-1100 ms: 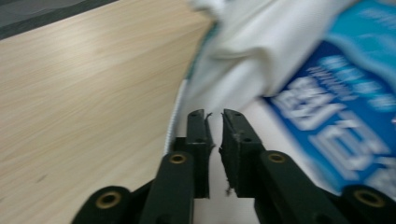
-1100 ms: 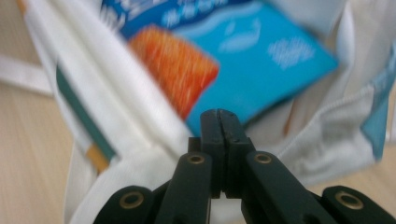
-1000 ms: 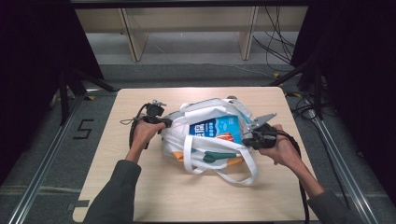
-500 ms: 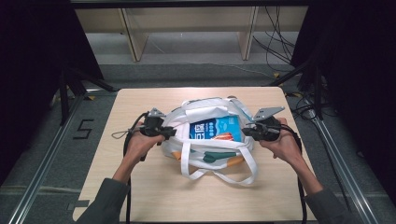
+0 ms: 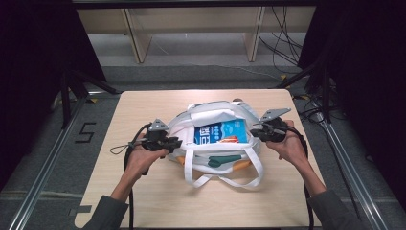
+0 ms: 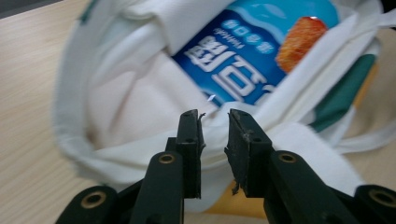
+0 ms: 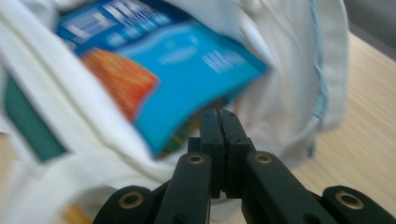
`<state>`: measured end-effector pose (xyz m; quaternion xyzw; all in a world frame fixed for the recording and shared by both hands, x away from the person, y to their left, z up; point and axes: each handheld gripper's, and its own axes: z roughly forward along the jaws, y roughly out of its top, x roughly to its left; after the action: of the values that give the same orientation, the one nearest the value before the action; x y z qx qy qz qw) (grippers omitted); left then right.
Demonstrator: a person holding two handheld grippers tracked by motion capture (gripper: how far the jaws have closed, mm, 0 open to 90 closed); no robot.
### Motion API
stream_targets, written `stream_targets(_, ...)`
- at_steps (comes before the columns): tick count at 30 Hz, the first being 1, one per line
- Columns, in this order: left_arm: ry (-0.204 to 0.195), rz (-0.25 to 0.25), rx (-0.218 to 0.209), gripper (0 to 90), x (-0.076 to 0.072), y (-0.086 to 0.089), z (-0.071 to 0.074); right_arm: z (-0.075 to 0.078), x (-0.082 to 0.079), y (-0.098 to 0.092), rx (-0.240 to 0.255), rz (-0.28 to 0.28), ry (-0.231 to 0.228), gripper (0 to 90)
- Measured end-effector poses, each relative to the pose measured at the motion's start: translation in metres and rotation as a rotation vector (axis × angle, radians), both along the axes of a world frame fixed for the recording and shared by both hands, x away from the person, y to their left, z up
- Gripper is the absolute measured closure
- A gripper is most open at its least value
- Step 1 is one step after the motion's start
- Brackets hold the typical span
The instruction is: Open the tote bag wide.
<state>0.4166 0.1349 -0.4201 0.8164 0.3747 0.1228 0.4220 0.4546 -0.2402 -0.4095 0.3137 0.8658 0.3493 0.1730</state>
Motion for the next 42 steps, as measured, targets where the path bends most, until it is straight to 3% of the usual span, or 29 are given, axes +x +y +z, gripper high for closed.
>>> stream_targets(2, 0.008, -0.031, 0.009, 73.3, -0.004, -0.008, -0.002, 0.004, -0.007, 0.007, 0.013, 0.045, -0.024, 90.0)
stream_targets(5, 0.023, -0.051, 0.059, 76.2, -0.008, -0.010, -0.013, 0.003, -0.019, 0.014, 0.005, 0.088, -0.012, 90.0)
stream_targets(8, 0.061, -0.079, 0.054, 81.6, -0.012, -0.004, -0.030, -0.013, -0.030, 0.014, -0.029, 0.109, 0.057, 90.0)
stream_targets(10, 0.111, -0.057, 0.003, 86.8, -0.004, 0.000, -0.041, -0.032, -0.035, 0.015, -0.040, 0.115, 0.115, 90.0)
stream_targets(11, 0.105, -0.035, 0.016, 87.3, -0.004, -0.004, -0.040, -0.037, -0.036, 0.016, -0.041, 0.110, 0.126, 90.0)
stream_targets(13, 0.052, -0.057, 0.080, 87.1, -0.008, -0.008, -0.033, -0.032, -0.034, 0.016, -0.047, 0.136, 0.088, 90.0)
stream_targets(15, 0.043, -0.064, 0.087, 87.1, -0.010, -0.008, -0.028, -0.025, -0.035, 0.015, -0.036, 0.123, 0.072, 90.0)
stream_targets(18, 0.049, -0.067, 0.072, 86.7, -0.008, -0.005, -0.027, -0.015, -0.034, 0.012, -0.023, 0.096, 0.069, 90.0)
stream_targets(21, 0.049, -0.065, 0.052, 85.8, -0.009, -0.004, -0.025, -0.010, -0.034, 0.010, 0.013, 0.101, 0.022, 90.0)
stream_targets(23, 0.047, -0.057, 0.022, 84.2, -0.010, -0.002, -0.024, -0.007, -0.034, 0.007, 0.028, 0.099, 0.036, 90.0)
stream_targets(25, 0.036, -0.053, 0.012, 82.3, -0.012, 0.001, -0.021, -0.004, -0.034, 0.005, 0.025, 0.101, 0.021, 90.0)
stream_targets(31, 0.004, -0.015, -0.053, 76.0, -0.021, 0.012, -0.011, 0.003, -0.038, -0.004, 0.077, 0.065, 0.002, 89.1)
stream_targets(32, 0.008, -0.007, -0.070, 75.6, -0.023, 0.014, -0.011, 0.004, -0.038, -0.006, 0.081, 0.070, 0.002, 89.0)
stream_targets(33, 0.003, 0.000, -0.076, 74.8, -0.024, 0.016, -0.011, 0.004, -0.037, -0.008, 0.087, 0.071, -0.029, 88.9)
stream_targets(35, 0.009, 0.004, -0.098, 74.0, -0.026, 0.019, -0.011, 0.005, -0.039, -0.009, 0.101, 0.068, -0.022, 88.7)
stream_targets(37, 0.004, 0.016, -0.099, 73.1, -0.028, 0.019, -0.012, 0.004, -0.042, -0.010, 0.112, 0.042, -0.028, 88.5)
stream_targets(38, 0.005, -0.007, -0.065, 72.2, -0.028, 0.021, -0.011, 0.003, -0.040, -0.010, 0.101, 0.055, -0.044, 88.1)
stream_targets(40, -0.004, 0.006, -0.080, 71.2, -0.030, 0.019, -0.012, 0.002, -0.039, -0.011, 0.093, 0.069, -0.032, 88.0)
stream_targets(41, -0.001, 0.006, -0.077, 70.7, -0.030, 0.020, -0.012, 0.002, -0.041, -0.012, 0.097, 0.042, -0.014, 87.8)
stream_targets(42, 0.004, 0.005, -0.074, 70.1, -0.030, 0.021, -0.012, 0.000, -0.041, -0.011, 0.105, 0.040, -0.029, 87.4)
